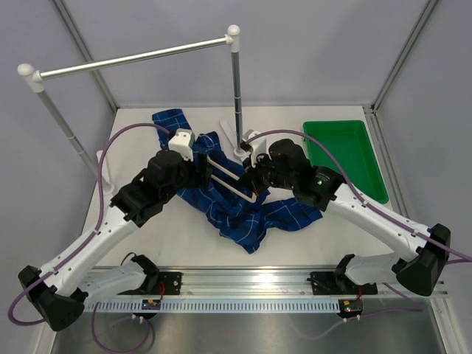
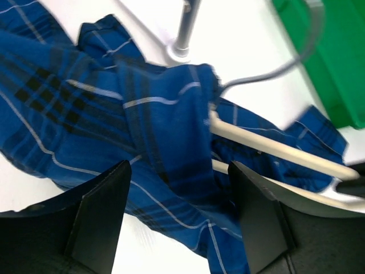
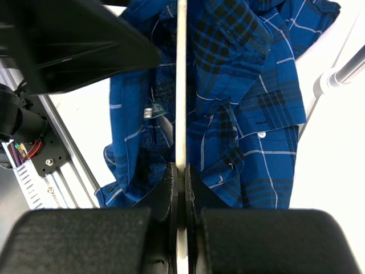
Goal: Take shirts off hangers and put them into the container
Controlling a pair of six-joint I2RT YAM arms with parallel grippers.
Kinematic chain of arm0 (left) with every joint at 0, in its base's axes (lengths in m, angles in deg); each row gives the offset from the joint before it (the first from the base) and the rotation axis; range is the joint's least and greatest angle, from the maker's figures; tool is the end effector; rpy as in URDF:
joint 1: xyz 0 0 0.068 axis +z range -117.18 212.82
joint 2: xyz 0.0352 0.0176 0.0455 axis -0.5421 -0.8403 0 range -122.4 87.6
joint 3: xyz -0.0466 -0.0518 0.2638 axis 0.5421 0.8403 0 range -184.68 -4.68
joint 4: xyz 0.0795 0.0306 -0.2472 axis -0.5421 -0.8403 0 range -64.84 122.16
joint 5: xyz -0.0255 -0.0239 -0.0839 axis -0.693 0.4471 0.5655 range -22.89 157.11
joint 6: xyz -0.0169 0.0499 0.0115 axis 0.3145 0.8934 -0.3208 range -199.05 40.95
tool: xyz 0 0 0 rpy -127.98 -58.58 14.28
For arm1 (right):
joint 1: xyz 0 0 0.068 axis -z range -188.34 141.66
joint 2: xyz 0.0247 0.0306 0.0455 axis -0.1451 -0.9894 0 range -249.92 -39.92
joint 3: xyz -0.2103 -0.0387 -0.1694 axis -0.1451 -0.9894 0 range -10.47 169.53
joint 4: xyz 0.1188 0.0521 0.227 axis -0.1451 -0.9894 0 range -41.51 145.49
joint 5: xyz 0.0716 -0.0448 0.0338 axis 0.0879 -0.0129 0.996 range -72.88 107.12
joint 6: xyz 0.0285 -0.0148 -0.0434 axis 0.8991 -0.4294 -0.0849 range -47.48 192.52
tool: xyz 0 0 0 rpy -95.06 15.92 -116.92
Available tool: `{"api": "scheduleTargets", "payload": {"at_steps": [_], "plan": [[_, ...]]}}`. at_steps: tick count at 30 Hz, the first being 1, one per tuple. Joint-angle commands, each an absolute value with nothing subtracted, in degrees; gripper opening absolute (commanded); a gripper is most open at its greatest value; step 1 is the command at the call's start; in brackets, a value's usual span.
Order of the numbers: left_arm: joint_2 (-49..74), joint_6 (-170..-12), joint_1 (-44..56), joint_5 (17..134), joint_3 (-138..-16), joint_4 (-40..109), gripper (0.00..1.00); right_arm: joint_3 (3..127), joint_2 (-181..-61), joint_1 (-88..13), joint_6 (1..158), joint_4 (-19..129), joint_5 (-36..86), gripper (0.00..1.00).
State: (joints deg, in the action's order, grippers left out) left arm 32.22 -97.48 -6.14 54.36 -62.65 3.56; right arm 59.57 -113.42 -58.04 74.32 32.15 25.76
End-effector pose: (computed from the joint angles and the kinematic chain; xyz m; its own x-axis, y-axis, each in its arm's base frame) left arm 0.1680 -0.1258 0.3541 -0.4687 -0.0175 -0.8832 0.3278 0.9249 -0.1923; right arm 0.1841 0.2251 0.3624 -0.3179 -0.3267 -0.8900 -0.8311 0.5479 0.0957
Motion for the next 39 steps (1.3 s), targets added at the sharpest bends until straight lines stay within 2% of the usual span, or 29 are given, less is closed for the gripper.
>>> {"api": "scheduleTargets", "payload": {"at_steps": [1,4,7,8,11,12,13,22,39], "plan": [[30.12,-98.82,-6.46,46.64,-63.91,5.62,0.71,59.49,-110.24,-58.62,74.89,37.73,25.47,0.0],[28.89,-99.09,-6.46,44.96,-64.36,5.71,0.59,59.05,-109.8,-58.62,75.07,38.0,25.73,0.0],[27.75,-99.17,-6.46,43.3,-64.79,6.24,0.4,58.62,-109.27,-58.62,75.33,37.91,26.43,0.0],[27.39,-99.17,-6.46,42.51,-65.06,5.98,0.3,58.53,-109.1,-58.62,75.33,38.0,26.52,0.0],[26.43,-98.83,-6.46,39.61,-66.55,5.53,0.16,57.82,-108.22,-58.62,75.51,37.73,26.7,0.0],[26.25,-98.56,-6.46,38.99,-67.34,5.45,0.05,57.47,-107.95,-58.62,75.42,37.47,26.7,0.0],[26.07,-98.47,-6.46,38.29,-67.78,5.27,0.0,57.3,-107.43,-58.53,75.33,37.03,26.61,0.0],[23.7,-96.71,-6.11,31.69,-72.09,3.78,0.0,54.4,-102.77,-58.62,75.25,32.91,27.84,0.0],[19.83,-94.69,0.73,32.39,-74.29,2.45,0.0,49.03,-88.54,-58.7,77.18,21.31,25.66,0.0]]}}
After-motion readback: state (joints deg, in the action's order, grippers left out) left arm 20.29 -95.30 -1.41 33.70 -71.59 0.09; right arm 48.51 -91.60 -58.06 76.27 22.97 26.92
